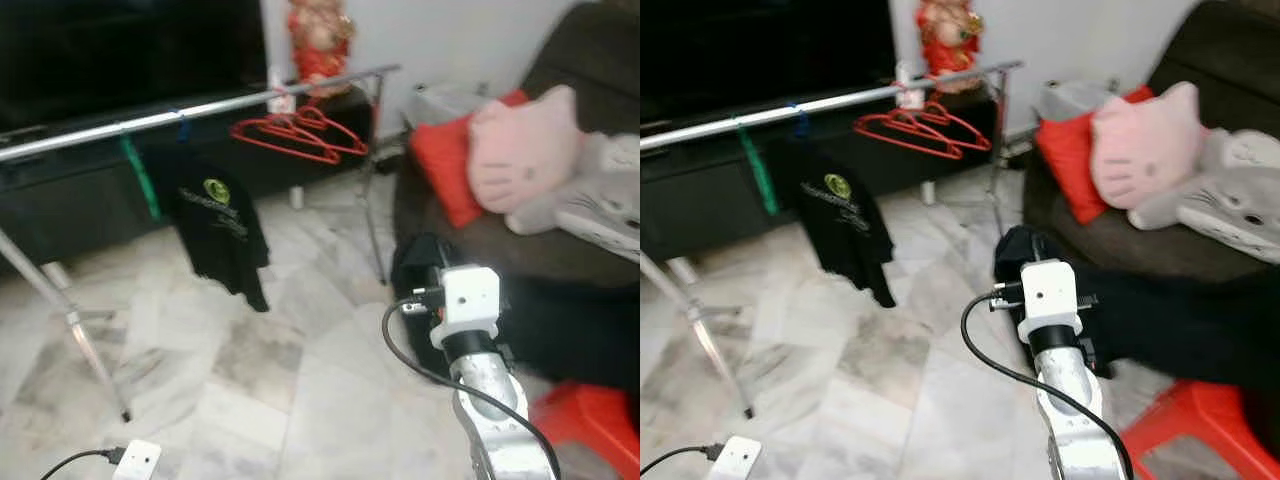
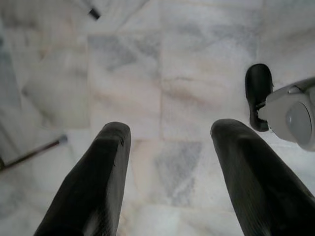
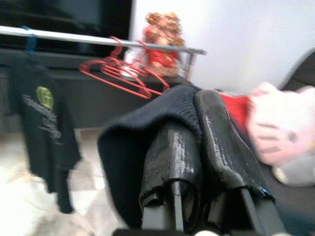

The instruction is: Hang hanger

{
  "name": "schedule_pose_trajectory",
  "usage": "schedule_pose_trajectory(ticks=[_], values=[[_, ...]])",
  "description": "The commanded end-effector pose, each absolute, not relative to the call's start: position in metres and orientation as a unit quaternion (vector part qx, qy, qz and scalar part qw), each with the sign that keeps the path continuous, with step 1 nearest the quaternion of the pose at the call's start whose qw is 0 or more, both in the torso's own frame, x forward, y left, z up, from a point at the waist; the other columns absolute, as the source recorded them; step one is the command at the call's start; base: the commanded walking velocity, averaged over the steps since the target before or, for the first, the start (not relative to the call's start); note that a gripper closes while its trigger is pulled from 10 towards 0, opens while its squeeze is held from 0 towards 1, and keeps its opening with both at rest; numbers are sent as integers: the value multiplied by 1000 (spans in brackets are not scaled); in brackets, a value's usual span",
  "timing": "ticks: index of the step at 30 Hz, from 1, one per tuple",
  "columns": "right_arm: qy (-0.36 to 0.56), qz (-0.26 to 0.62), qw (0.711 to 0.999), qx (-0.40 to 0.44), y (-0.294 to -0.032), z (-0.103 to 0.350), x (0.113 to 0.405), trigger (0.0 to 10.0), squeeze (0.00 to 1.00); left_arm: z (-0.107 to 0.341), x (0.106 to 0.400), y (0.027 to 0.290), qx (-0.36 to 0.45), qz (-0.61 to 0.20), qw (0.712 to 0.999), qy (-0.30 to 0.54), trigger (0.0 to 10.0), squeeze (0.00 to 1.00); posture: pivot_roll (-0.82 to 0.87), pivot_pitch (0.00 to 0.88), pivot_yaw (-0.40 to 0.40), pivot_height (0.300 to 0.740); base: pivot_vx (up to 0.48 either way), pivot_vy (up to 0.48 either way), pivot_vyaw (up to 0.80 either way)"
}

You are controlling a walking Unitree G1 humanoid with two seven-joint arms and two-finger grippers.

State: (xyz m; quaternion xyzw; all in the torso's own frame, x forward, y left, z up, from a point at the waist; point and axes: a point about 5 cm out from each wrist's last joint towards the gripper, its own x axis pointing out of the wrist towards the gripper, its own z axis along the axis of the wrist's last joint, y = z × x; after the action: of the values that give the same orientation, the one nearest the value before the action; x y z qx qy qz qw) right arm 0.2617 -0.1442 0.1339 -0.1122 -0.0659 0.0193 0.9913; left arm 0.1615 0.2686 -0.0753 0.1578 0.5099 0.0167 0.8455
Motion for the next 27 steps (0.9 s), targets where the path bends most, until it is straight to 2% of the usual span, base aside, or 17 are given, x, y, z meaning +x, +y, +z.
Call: schedule_pose_trajectory(ticks=[1,6,8,12,18,27], values=[[-76,16,990,-116,-146,138,263,10000,0,-77,158,268,159,15,841,516,10000,0,-140,0,6,740,0,0,800],[-63,12,993,-103,-148,133,267,10000,0,-77,159,268,159,19,844,512,10000,0,-139,0,5,740,0,0,800],[-16,-1,996,-85,-153,119,270,10000,0,-76,159,268,158,24,847,506,10000,0,-136,0,4,740,0,0,531],[58,-74,995,-36,-177,93,274,10000,0,-76,160,268,147,41,855,495,10000,0,-128,0,-3,740,0,0,0],[102,-107,989,-25,-195,72,278,10000,0,-76,161,265,131,47,864,484,10000,0,-118,0,-13,740,0,0,0],[60,-62,996,-26,-187,79,287,10000,0,-74,163,263,102,80,887,443,10000,0,-104,0,-25,740,0,0,0]])
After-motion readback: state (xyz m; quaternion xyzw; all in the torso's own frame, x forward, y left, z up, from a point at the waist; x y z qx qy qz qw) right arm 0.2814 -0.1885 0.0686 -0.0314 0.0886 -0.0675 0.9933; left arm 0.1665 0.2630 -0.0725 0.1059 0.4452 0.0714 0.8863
